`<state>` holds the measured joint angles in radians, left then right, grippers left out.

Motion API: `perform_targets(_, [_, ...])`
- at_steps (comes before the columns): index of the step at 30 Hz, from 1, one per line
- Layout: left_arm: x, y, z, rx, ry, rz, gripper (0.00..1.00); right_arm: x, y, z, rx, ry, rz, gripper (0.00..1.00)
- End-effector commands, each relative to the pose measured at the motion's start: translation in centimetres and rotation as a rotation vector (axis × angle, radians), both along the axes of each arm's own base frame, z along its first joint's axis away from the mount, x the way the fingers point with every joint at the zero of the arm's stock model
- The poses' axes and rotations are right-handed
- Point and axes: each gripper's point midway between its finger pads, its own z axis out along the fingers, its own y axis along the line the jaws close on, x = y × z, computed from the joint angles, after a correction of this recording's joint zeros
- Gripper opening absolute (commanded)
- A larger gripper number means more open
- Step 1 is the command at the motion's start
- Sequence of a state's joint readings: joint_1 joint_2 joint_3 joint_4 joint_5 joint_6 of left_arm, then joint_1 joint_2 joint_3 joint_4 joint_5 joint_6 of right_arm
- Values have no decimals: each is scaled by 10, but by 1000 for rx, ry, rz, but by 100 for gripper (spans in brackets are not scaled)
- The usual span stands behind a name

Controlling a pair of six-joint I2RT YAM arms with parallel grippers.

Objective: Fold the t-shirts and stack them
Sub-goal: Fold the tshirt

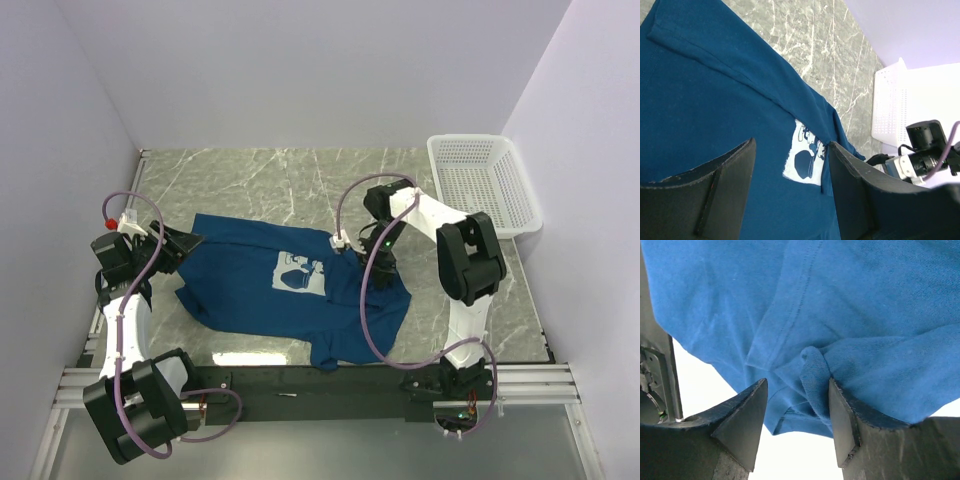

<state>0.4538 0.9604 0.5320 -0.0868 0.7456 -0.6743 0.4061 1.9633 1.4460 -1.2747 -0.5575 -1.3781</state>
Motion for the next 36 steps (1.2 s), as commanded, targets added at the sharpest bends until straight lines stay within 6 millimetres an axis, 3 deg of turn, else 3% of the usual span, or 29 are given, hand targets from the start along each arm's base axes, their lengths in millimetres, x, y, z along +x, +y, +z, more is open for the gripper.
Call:
perform_targets(1, [2, -3, 6, 2, -34, -25, 66, -10, -3, 22, 27, -39, 22, 58])
perform_targets(8, [2, -3, 5, 3, -34, -24, 66, -26, -5, 30, 51, -38, 24, 57])
perform_targets(17, [2, -3, 6, 2, -34, -23, 65, -48, -22, 15, -3, -22, 12, 55])
perform_targets(22, [2, -3, 6, 1, -36, -24, 66, -56, -25, 18, 4, -31, 9, 54])
perform_targets(29, [2, -4, 6, 0, -38, -27, 65, -41, 5, 62, 166, -139, 41, 57])
perform_targets(36, [2, -3, 6, 4, -35, -24, 65, -23, 29, 41, 121, -168, 121, 61])
